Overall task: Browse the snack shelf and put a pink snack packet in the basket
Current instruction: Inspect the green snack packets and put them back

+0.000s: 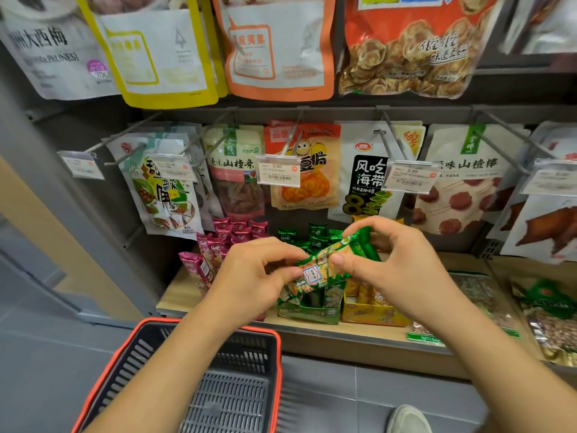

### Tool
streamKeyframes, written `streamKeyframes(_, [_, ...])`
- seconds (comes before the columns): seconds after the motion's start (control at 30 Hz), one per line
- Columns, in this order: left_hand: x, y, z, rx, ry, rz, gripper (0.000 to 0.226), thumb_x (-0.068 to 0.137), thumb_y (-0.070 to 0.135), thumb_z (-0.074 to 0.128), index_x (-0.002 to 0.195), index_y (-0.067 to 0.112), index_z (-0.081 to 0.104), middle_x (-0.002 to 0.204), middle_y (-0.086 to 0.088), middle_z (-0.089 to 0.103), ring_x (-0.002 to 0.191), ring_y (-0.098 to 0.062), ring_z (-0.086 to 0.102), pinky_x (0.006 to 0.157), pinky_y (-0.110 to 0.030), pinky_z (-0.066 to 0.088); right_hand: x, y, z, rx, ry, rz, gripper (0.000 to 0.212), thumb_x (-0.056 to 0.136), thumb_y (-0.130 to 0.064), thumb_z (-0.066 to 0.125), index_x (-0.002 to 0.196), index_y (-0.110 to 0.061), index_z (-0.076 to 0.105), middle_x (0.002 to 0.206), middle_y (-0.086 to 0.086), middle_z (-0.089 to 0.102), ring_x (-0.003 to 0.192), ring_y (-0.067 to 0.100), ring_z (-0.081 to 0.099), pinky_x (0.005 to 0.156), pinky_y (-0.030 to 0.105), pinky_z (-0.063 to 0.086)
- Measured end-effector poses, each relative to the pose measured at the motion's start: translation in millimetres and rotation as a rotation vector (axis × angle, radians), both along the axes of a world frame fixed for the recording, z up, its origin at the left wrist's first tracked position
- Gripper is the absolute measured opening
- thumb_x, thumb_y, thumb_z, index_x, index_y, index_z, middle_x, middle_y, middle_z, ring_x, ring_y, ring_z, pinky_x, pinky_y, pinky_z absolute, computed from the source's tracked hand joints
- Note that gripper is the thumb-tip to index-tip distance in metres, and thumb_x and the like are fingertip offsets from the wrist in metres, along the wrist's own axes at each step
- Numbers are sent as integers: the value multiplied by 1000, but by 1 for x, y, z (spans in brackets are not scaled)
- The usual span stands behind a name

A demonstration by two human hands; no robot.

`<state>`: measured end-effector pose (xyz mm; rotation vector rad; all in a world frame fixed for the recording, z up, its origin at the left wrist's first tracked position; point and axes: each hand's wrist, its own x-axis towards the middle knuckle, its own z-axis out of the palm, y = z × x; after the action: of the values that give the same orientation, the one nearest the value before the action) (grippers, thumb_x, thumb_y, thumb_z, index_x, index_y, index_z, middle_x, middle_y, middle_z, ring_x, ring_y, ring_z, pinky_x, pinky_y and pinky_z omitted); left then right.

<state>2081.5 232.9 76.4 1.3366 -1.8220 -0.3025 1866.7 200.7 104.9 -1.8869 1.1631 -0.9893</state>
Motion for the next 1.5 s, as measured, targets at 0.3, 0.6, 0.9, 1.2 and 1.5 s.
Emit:
streamKeyframes(0.3, [-17, 6, 5, -81, 7, -93, 27, 81, 19, 71, 108, 19, 74, 93, 6, 66, 88, -7, 63, 76, -26, 51, 15, 9, -10, 72, -82, 91, 6, 85, -35, 70, 89, -31, 69, 84, -10, 73, 80, 7, 69, 77, 43, 58])
streamKeyframes(0.6, [-20, 7, 10, -80, 272, 31, 23, 74, 8, 80, 95, 18, 76, 77, 0, 68, 72, -11, 62, 64, -29, 50, 17, 5, -11, 187, -216, 168, 50, 63, -50, 76, 108, -33, 62, 100, -13, 73, 93, 4, 68, 81, 29, 56])
streamKeyframes(0.9, [-22, 10, 18, 184, 622, -83, 13, 77, 22, 77, 89, 22, 72, 78, -2, 71, 68, -10, 64, 57, -23, 52, 20, 12, -9, 60, -89, 128, 26, 73, -32, 81, 98, -30, 73, 88, -11, 73, 83, 11, 66, 77, 38, 55])
streamKeyframes(1.2, [-16, 6, 20, 303, 659, -11, 9, 87, 7, 66, 81, 12, 69, 69, -1, 69, 61, -10, 64, 51, -19, 51, 30, 16, -22, -112, 145, 128, 50, 74, -56, 71, 119, -40, 57, 106, -21, 64, 101, -2, 57, 85, 29, 50])
streamKeyframes(1.5, [20, 6, 29, 340, 1068, -136, 27, 78, 13, 66, 105, 12, 63, 77, -3, 67, 67, -14, 66, 58, -24, 55, 32, 12, -32, 100, 223, 382, 38, 89, -47, 63, 122, -50, 42, 104, -18, 66, 92, -1, 62, 84, 31, 53])
